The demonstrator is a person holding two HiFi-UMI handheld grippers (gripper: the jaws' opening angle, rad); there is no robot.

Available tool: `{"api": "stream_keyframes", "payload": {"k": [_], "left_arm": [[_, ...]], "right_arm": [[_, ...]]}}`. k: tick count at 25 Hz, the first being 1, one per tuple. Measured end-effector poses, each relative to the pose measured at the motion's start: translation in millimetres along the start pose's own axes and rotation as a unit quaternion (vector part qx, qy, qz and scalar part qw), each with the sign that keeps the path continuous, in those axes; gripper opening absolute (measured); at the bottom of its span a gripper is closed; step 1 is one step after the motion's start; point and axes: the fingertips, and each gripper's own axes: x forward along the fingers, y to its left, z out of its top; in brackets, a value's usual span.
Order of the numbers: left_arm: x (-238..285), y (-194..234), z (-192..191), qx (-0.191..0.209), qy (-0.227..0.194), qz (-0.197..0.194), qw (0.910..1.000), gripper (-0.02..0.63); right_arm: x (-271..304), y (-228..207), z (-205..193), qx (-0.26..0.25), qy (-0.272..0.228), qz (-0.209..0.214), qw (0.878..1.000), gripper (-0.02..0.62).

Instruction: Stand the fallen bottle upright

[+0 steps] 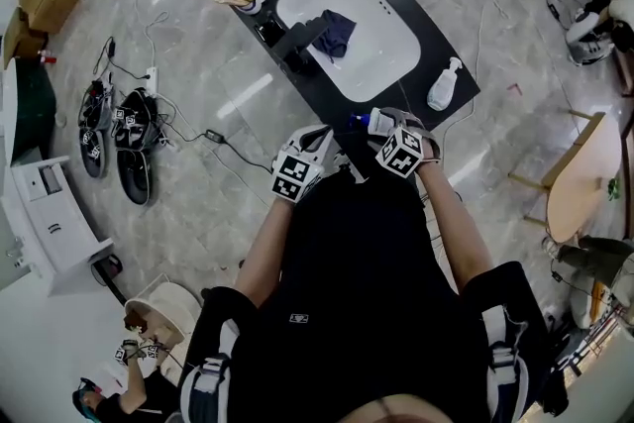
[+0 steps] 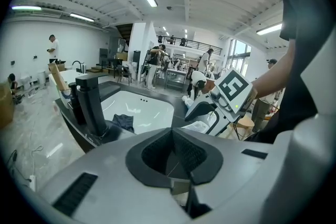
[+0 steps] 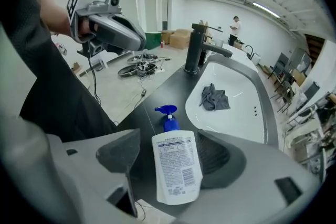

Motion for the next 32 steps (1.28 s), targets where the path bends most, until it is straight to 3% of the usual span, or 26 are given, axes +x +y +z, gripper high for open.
{"api": "stream_keyframes", "payload": {"k": [9,15,32], "left_arm": [[-4.1,12.4,9.8,0.000,-0.001,0.033,0.9995,0.014],[-10.5,13.0,1.1,-0.009,0.013,0.045,0.9988,0.014],[-7.5,4.0,0.9,-0.004,0.016,0.036,0.9992,0.014]], "right_arm": [[32.2,-4.2,-12.2,-0.090,0.058,0.026,0.994,0.378],[43.8,-5.3,-11.5,-0.077,0.070,0.041,0.994,0.397],[51.9,-3.4,-14.5,-0.081,0.097,0.054,0.991,0.400]]}}
